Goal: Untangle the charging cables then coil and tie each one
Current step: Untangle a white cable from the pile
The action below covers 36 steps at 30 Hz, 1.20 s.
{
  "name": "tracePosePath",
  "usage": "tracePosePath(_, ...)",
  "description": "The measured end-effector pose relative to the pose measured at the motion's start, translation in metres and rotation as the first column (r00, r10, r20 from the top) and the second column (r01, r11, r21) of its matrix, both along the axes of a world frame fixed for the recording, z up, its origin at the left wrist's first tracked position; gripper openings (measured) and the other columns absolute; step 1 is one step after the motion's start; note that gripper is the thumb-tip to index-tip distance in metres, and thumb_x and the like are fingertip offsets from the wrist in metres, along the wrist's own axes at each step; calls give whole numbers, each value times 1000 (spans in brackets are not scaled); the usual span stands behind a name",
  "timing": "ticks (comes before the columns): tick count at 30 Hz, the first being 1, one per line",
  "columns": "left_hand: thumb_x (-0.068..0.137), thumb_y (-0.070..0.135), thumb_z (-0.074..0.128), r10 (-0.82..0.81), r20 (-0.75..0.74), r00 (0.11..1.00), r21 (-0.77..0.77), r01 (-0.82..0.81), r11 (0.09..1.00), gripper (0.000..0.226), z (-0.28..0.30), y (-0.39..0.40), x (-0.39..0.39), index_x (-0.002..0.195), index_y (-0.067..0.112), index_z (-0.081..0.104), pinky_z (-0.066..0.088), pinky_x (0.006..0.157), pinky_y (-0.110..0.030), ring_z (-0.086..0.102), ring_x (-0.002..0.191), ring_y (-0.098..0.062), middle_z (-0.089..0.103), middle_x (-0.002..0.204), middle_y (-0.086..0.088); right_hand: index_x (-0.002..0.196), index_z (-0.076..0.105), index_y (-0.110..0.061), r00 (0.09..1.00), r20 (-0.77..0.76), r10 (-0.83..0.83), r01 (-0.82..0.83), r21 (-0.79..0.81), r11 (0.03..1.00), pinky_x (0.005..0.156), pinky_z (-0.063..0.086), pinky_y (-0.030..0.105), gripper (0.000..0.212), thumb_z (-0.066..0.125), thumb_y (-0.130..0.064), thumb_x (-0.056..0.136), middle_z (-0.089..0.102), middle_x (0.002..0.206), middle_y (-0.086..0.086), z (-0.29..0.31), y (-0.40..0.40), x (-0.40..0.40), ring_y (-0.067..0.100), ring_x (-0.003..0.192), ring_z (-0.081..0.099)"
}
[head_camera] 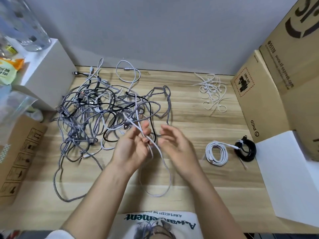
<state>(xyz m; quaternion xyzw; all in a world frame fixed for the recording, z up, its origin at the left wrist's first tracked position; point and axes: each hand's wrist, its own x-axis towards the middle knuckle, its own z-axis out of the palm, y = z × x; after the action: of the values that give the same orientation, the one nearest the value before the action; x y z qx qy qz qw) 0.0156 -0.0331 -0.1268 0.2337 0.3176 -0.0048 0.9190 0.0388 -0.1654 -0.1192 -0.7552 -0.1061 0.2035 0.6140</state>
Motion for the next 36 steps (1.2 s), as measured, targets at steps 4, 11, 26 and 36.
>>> tracePosePath(4, 100, 19, 35, 49, -17, 999, 233, -44, 972, 31, -6, -18, -11, 83, 10, 59, 51, 57, -19, 60, 57, -9, 63, 61, 0, 110, 55, -33, 983, -82, 167, -169, -21, 985, 92, 47, 30, 31, 64, -13, 88, 62, 101, -7, -7, 31, -5, 6, 90, 58)
tracePosePath(11, 91, 13, 48, -66, 16, 998, 584, 44, 810, 18, 0, -13, -17, 79, 10, 61, 43, 49, -15, 55, 53, -7, 63, 60, 2, 113, 57, 3, 976, -157, 148, -138, 73, 988, 48, 37, 6, 22, 46, 4, 95, 55, 43, -19, 7, 18, 0, -8, 42, 50)
tracePosePath(26, 98, 20, 35, 203, 140, 969, -362, -141, 921, 38, 20, 35, 42, 66, 6, 52, 50, 55, -23, 50, 45, -9, 49, 55, 2, 61, 67, -22, 992, 56, 112, -108, -59, 992, 57, 36, 12, 22, 65, -25, 83, 62, 57, -7, 55, -47, 1, -6, 54, 49)
tracePosePath(36, 99, 10, 33, 203, 113, 973, -145, -186, 972, 44, 11, 59, 40, 63, 9, 59, 25, 37, -9, 35, 34, 0, 54, 56, 8, 64, 68, -15, 974, -132, 182, -203, -167, 965, 56, 33, 10, 21, 72, -26, 81, 57, 52, -13, 29, -74, -9, -6, 51, 48)
